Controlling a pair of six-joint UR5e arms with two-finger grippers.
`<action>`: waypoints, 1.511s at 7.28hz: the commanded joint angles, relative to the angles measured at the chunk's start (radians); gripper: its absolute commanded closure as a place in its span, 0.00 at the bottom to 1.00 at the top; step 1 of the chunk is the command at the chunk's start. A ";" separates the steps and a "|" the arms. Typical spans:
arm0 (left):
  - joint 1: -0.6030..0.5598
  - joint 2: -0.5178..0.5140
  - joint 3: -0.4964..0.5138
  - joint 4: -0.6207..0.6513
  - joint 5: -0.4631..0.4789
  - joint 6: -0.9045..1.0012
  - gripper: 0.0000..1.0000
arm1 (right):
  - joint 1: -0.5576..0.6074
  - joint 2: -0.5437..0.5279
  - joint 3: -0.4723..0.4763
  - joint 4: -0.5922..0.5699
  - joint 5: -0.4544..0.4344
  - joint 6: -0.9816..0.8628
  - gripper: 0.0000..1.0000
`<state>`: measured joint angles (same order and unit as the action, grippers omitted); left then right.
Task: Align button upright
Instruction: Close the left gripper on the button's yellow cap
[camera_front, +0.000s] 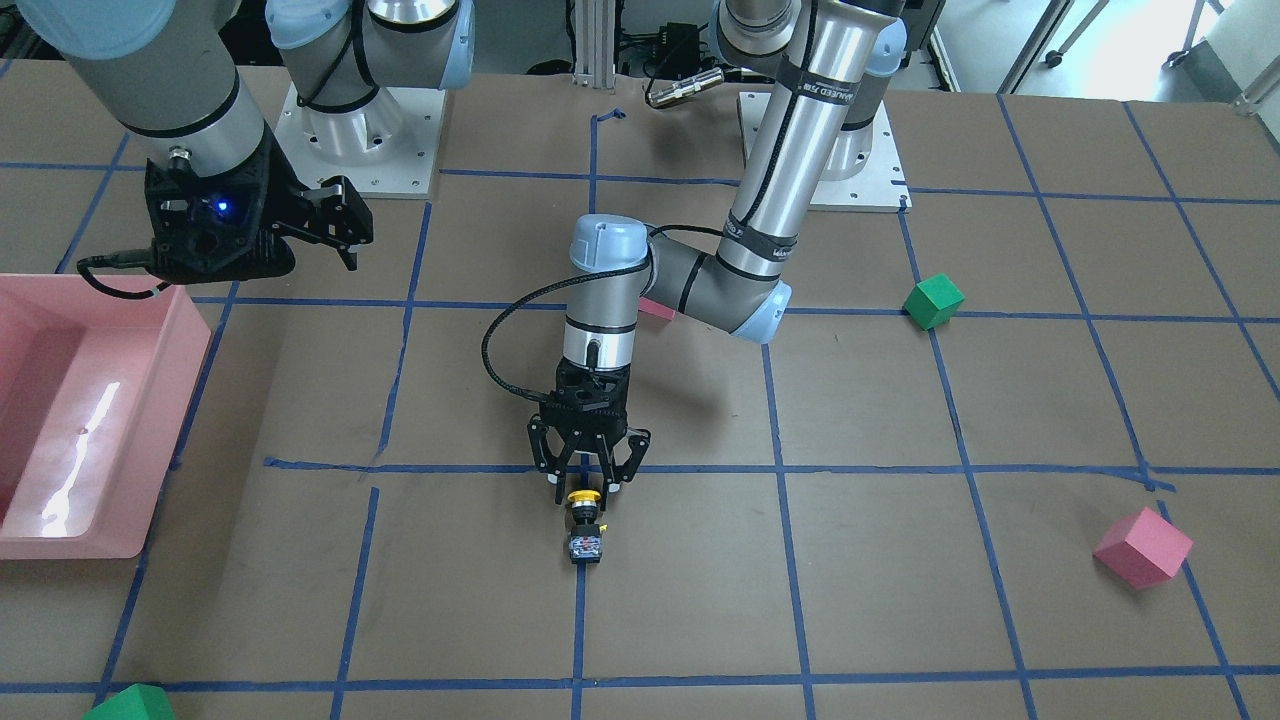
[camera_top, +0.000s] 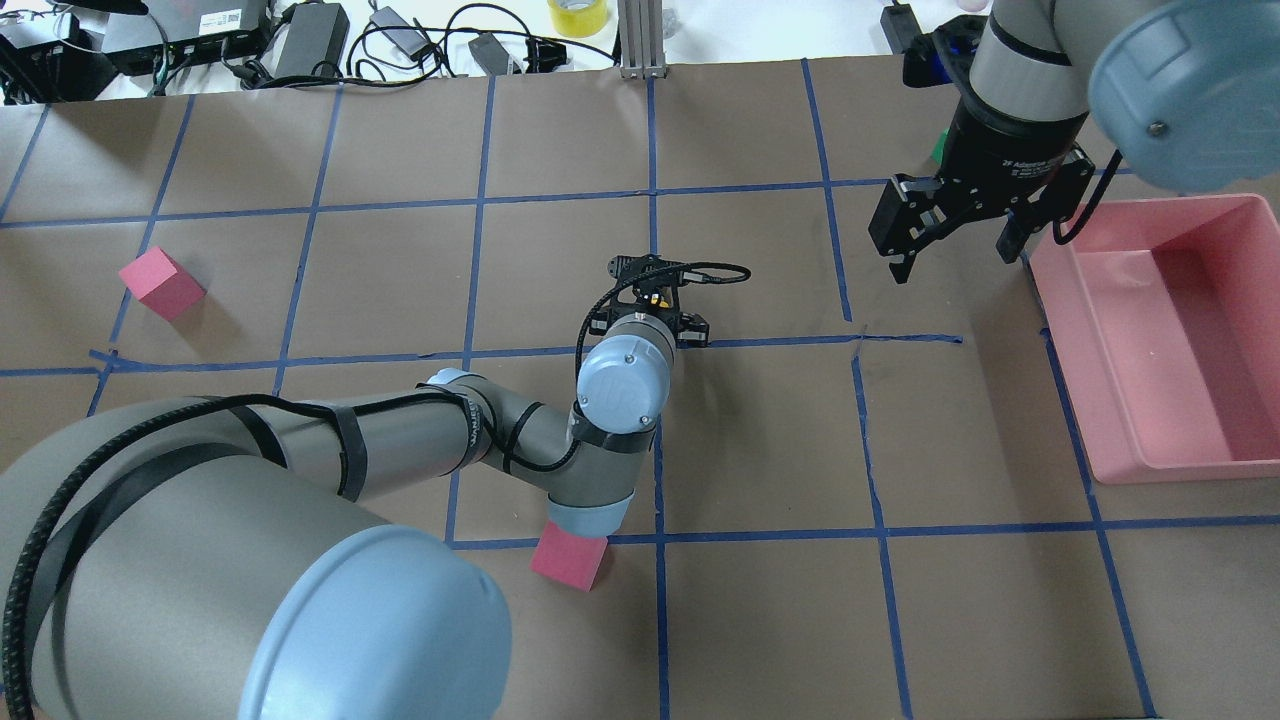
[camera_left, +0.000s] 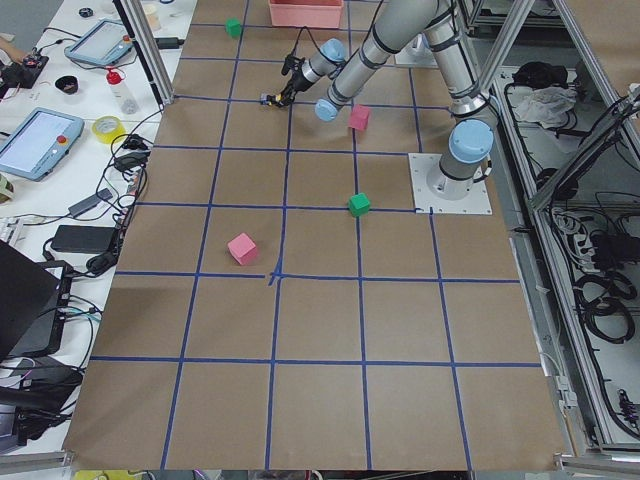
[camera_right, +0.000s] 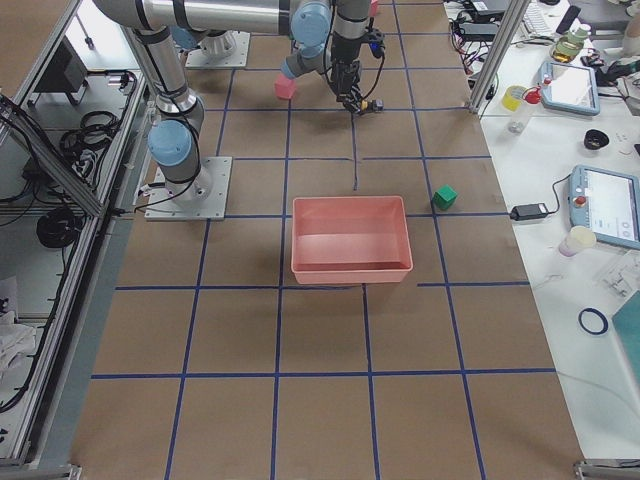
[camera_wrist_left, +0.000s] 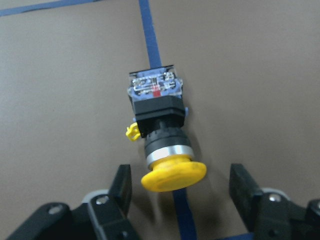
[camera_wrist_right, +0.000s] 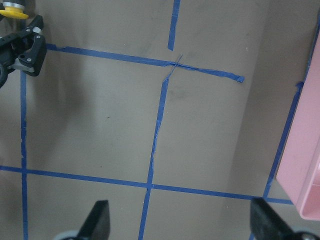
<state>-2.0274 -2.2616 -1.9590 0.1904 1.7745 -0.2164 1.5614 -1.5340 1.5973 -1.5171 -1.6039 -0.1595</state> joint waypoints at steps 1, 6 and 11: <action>0.001 0.002 0.003 0.001 0.000 0.000 0.70 | 0.000 0.000 0.000 0.000 0.001 0.000 0.00; 0.030 0.072 0.034 -0.094 -0.013 0.046 0.89 | 0.000 0.000 -0.002 0.000 -0.005 0.000 0.00; 0.154 0.292 0.315 -1.064 -0.255 0.095 0.91 | 0.000 0.000 0.000 0.000 -0.001 0.000 0.00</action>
<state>-1.8926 -2.0075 -1.7558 -0.5656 1.5689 -0.1374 1.5616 -1.5341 1.5956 -1.5171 -1.6038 -0.1595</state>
